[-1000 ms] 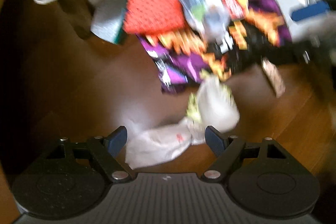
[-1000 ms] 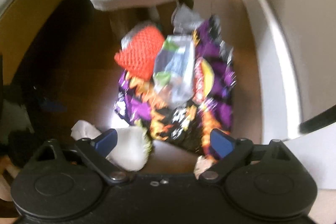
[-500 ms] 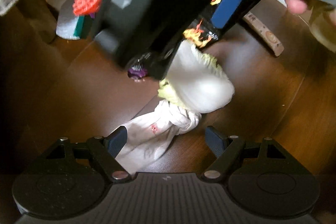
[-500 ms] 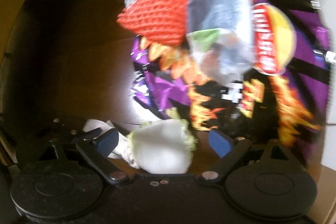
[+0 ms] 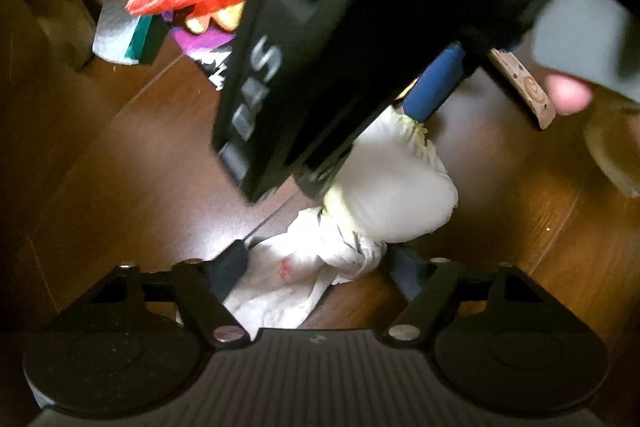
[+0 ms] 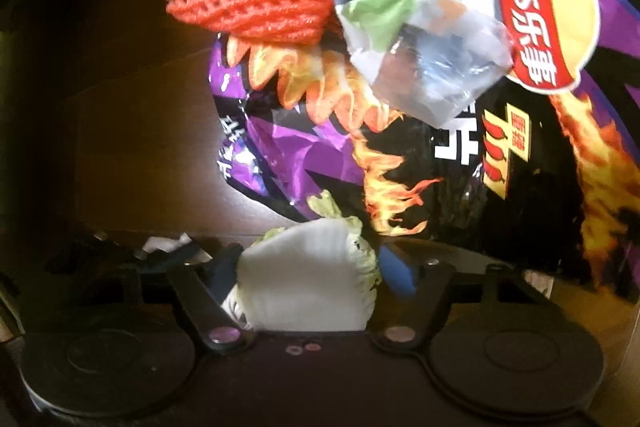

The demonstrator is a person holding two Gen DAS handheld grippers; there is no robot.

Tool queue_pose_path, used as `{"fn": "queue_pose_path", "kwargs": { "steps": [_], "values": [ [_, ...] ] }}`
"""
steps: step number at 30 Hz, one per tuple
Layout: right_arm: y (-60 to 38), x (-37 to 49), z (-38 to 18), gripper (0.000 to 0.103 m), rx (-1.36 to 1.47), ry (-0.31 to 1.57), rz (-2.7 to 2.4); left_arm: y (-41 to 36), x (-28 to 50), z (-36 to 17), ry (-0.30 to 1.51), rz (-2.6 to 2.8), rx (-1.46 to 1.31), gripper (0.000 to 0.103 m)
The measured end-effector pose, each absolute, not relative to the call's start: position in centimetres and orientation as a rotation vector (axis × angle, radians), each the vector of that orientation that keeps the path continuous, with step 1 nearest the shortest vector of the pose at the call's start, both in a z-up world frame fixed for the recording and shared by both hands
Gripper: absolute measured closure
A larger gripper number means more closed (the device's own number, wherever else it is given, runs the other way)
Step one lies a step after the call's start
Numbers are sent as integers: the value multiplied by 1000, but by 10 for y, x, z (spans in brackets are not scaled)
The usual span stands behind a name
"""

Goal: Collect trash
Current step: 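Close the left tool on the white crumpled cloth while the right tool grips the cabbage leaf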

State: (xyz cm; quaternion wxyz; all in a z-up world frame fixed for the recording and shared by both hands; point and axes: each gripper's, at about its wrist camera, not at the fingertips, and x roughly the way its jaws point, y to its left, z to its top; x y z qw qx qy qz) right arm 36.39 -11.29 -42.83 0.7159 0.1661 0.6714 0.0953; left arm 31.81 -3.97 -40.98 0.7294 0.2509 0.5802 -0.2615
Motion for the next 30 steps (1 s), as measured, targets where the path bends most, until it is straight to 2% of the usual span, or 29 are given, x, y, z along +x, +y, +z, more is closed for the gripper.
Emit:
{"fn": "queue_pose_path", "kwargs": {
  "steps": [3,5,7,9,11,17,25,30],
  "values": [
    [-124,366,-424,40,407,1479,202,-38,322,-410,1297,-573,517,40],
    [-128,364,-422,50,431,1471,205,-38,324,-408,1307,-575,495,56],
    [-132,365,-416,57,453,1466,205,-36,326,-406,1319,-570,473,63],
    [-139,363,-403,80,485,1440,229,-33,324,-410,1331,-568,436,66],
    [-141,360,-393,85,494,1434,209,-29,326,-408,1343,-560,403,69],
    [-151,345,-373,95,463,1396,197,-17,329,-404,1368,-528,326,73],
    [-184,311,-334,96,490,1308,177,-3,334,-383,1355,-503,249,74],
    [-192,307,-297,96,482,1217,171,-4,335,-346,1309,-498,191,74]
  ]
}}
